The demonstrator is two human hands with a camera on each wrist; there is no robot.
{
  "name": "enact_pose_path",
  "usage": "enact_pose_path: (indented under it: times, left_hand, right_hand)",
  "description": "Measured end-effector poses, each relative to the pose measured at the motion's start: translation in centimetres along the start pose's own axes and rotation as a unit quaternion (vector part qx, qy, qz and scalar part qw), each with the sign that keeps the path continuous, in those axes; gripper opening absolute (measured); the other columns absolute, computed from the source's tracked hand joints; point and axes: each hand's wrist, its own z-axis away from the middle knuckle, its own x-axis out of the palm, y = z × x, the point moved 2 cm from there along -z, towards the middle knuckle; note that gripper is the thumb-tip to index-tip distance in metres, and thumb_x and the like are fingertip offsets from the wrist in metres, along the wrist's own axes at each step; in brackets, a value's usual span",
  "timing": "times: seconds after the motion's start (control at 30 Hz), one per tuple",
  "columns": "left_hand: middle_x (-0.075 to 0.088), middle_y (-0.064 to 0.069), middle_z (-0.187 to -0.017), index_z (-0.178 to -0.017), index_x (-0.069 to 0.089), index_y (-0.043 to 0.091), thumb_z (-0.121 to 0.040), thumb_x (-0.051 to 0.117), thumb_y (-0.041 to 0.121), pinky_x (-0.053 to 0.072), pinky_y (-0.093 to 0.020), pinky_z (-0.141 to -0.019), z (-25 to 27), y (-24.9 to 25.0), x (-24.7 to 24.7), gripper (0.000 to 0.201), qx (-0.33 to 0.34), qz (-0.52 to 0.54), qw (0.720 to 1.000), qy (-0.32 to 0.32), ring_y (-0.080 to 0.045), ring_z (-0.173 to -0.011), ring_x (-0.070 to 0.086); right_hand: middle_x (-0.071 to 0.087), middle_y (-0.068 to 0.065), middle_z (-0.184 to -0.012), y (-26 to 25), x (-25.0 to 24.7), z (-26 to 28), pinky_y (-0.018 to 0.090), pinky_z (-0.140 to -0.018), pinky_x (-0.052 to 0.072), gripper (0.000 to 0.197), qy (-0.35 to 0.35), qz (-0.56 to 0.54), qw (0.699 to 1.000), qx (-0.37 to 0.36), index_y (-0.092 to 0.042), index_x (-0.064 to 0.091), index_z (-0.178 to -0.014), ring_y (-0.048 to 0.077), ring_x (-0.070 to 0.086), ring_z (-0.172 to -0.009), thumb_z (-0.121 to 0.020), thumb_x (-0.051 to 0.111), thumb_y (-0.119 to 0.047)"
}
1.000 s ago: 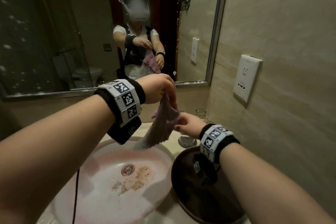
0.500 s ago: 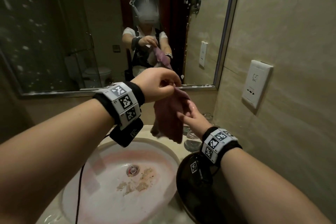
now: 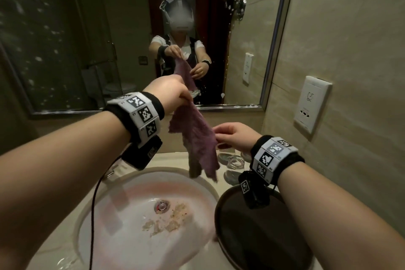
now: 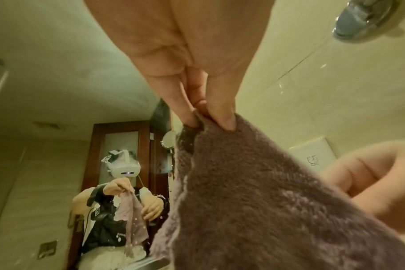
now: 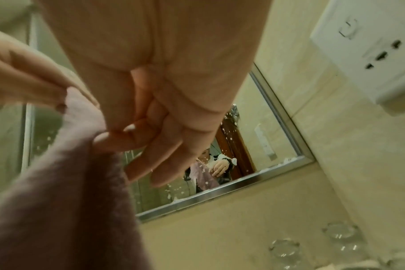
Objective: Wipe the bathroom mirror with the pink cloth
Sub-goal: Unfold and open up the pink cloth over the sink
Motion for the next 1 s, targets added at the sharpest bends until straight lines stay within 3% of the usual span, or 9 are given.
enact_pose_path:
  times: [0.1, 0.27, 0.33, 0.43, 0.6, 0.7, 0.83, 0.93, 1.0]
  left_hand:
    - [0.051, -0.010, -0.126, -0.122, 0.064, 0.022, -0.097, 0.047, 0.021, 0.037, -0.031, -0.095, 0.2, 0.0, -0.9, 0.030, 0.008, 0.010, 1.000, 0.007, -0.027, -0.117, 0.048]
    - [0.053, -0.011, -0.130, -0.113, 0.067, 0.011, -0.094, 0.049, 0.017, 0.037, -0.032, -0.097, 0.7, 0.1, -1.5, 0.027, -0.005, 0.080, 0.996, 0.030, -0.025, -0.119, 0.049]
    - [0.057, -0.010, -0.128, -0.114, 0.067, 0.011, -0.094, 0.049, 0.017, 0.039, -0.033, -0.098, 0.8, 0.1, -1.8, 0.027, -0.008, 0.083, 0.996, 0.033, -0.024, -0.118, 0.051]
    - [0.059, -0.008, -0.128, -0.121, 0.063, 0.013, -0.096, 0.046, 0.014, 0.035, -0.024, -0.095, 1.0, 0.1, -2.1, 0.030, -0.016, 0.079, 0.997, 0.018, -0.024, -0.118, 0.052]
    - [0.057, -0.009, -0.129, -0.126, 0.058, 0.012, -0.098, 0.041, 0.010, 0.029, -0.022, -0.089, 1.5, -0.1, -2.5, 0.034, -0.019, 0.085, 0.996, -0.003, -0.025, -0.120, 0.051]
    - [0.057, -0.011, -0.128, -0.125, 0.059, 0.012, -0.096, 0.041, 0.007, 0.034, -0.025, -0.093, 2.2, -0.8, -2.5, 0.034, -0.024, 0.087, 0.996, 0.005, -0.027, -0.119, 0.052]
    - [0.057, -0.010, -0.126, -0.121, 0.061, 0.016, -0.093, 0.044, 0.002, 0.039, -0.029, -0.096, 3.1, -2.5, -2.5, 0.035, -0.045, 0.090, 0.994, 0.030, -0.027, -0.117, 0.052]
    - [0.058, -0.008, -0.122, -0.116, 0.064, 0.018, -0.090, 0.046, -0.003, 0.040, -0.030, -0.095, 3.3, -3.5, -2.3, 0.038, -0.053, 0.086, 0.994, 0.043, -0.026, -0.114, 0.053]
    - [0.057, -0.006, -0.121, -0.115, 0.065, 0.020, -0.089, 0.049, -0.002, 0.040, -0.031, -0.095, 3.3, -3.7, -2.1, 0.038, -0.046, 0.068, 0.996, 0.037, -0.026, -0.115, 0.052]
  right_hand:
    - [0.066, -0.002, -0.083, 0.1, -0.6, -0.1, 0.027, -0.082, 0.047, 0.014, 0.022, 0.168, 0.986, -0.012, -0.010, 0.069, -0.097, 0.013, 0.059, -0.082, -0.091, 0.056, -0.010]
    - [0.058, -0.001, -0.114, 0.5, 2.1, -0.4, 0.021, -0.084, 0.051, 0.040, 0.016, 0.025, 0.999, -0.031, -0.017, 0.052, -0.121, 0.015, 0.058, -0.104, -0.084, 0.067, -0.022]
    - [0.051, -0.003, -0.119, 0.7, 3.6, -0.9, 0.024, -0.082, 0.051, 0.040, 0.047, 0.043, 0.998, -0.030, -0.029, 0.052, -0.113, 0.014, 0.056, -0.101, -0.079, 0.071, -0.035]
    - [0.048, -0.001, -0.105, 0.5, 4.9, -1.4, 0.033, -0.076, 0.050, 0.034, 0.077, 0.034, 0.996, -0.023, -0.035, 0.044, -0.088, 0.015, 0.053, -0.085, -0.073, 0.074, -0.039]
    - [0.050, -0.001, -0.095, 0.3, 5.1, -1.2, 0.028, -0.084, 0.045, 0.022, 0.135, 0.215, 0.967, -0.006, -0.022, 0.065, -0.096, 0.017, 0.054, -0.094, -0.082, 0.065, -0.038]
    - [0.057, -0.003, -0.081, 0.3, 4.3, -1.0, 0.025, -0.073, 0.041, 0.017, 0.162, 0.178, 0.971, 0.000, -0.014, 0.068, -0.092, 0.014, 0.055, -0.079, -0.088, 0.061, -0.029]
    - [0.054, 0.001, -0.064, -0.6, 2.9, 0.4, 0.026, -0.049, 0.045, 0.012, 0.135, 0.026, 0.991, -0.006, -0.017, 0.047, -0.083, 0.015, 0.057, -0.051, -0.094, 0.049, -0.015]
    - [0.059, 0.006, -0.065, -1.9, 1.7, 1.2, 0.028, -0.048, 0.046, 0.014, 0.078, 0.047, 0.996, -0.005, -0.016, 0.043, -0.104, 0.015, 0.060, -0.049, -0.094, 0.051, -0.009]
    - [0.067, 0.006, -0.085, -3.1, 1.1, 1.6, 0.031, -0.064, 0.054, 0.035, 0.050, 0.147, 0.988, 0.005, -0.024, 0.050, -0.122, 0.018, 0.064, -0.064, -0.090, 0.058, -0.012]
